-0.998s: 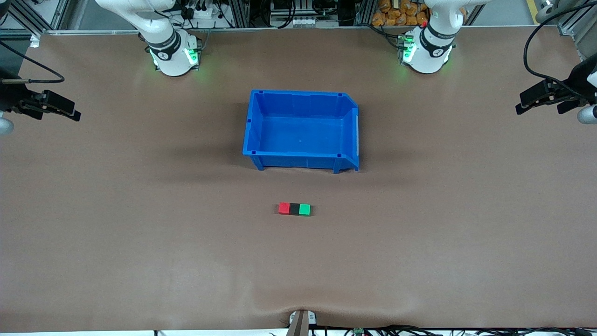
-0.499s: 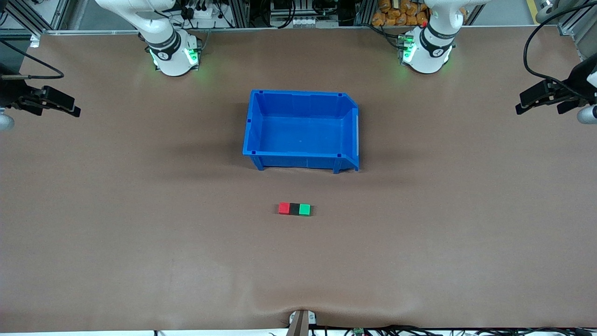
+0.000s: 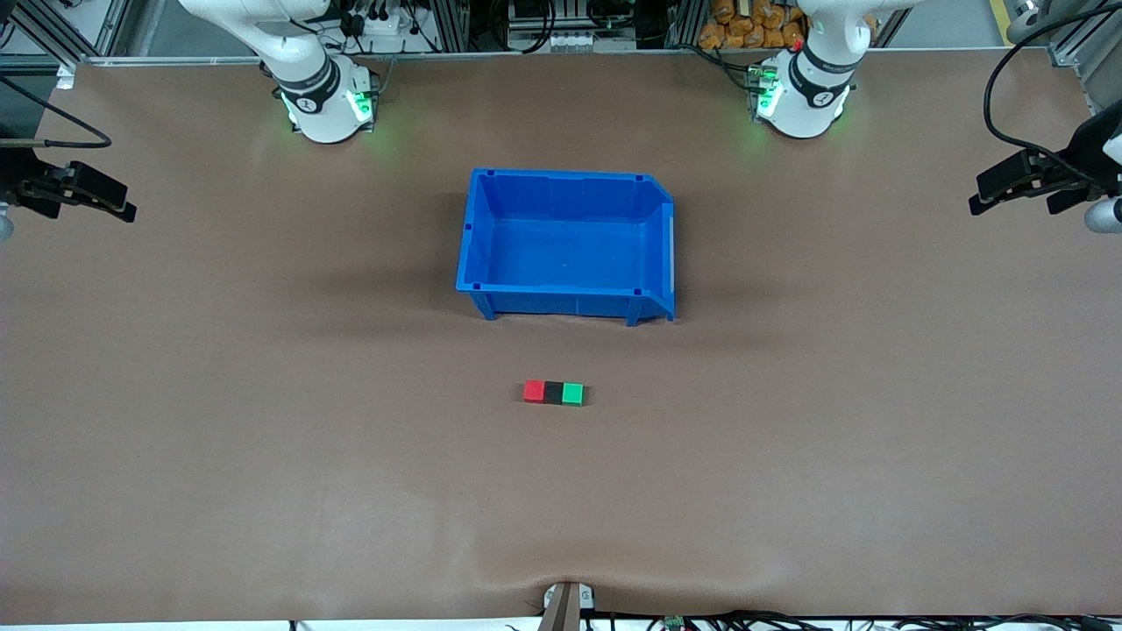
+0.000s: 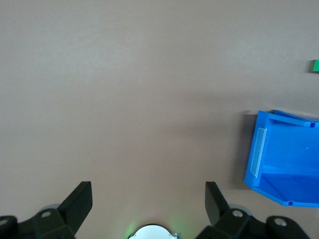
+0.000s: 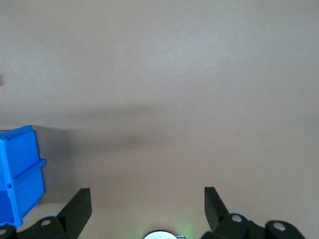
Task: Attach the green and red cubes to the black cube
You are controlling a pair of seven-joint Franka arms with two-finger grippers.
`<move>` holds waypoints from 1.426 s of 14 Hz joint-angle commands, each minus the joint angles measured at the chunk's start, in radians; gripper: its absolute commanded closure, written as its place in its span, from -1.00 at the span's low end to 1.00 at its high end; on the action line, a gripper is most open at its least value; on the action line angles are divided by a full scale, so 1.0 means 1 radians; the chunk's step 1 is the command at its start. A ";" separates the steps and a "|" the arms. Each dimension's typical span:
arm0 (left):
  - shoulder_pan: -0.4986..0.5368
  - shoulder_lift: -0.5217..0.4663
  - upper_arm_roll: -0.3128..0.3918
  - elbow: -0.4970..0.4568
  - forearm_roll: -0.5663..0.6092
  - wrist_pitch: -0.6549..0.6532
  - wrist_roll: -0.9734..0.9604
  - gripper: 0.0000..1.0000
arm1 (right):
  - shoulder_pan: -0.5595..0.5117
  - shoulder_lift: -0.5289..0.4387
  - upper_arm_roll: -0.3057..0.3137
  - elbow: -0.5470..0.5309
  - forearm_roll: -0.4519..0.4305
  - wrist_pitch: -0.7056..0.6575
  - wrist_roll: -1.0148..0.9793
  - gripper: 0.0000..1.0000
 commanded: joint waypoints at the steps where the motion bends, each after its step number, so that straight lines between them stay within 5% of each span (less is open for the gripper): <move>1: 0.008 -0.004 -0.007 -0.001 -0.017 0.004 0.008 -1.00 | -0.005 -0.023 0.014 -0.015 -0.025 0.007 -0.009 -1.00; 20: 0.008 -0.004 -0.007 -0.001 -0.017 0.000 -0.003 -1.00 | -0.004 -0.019 0.016 0.037 0.009 -0.020 -0.011 -1.00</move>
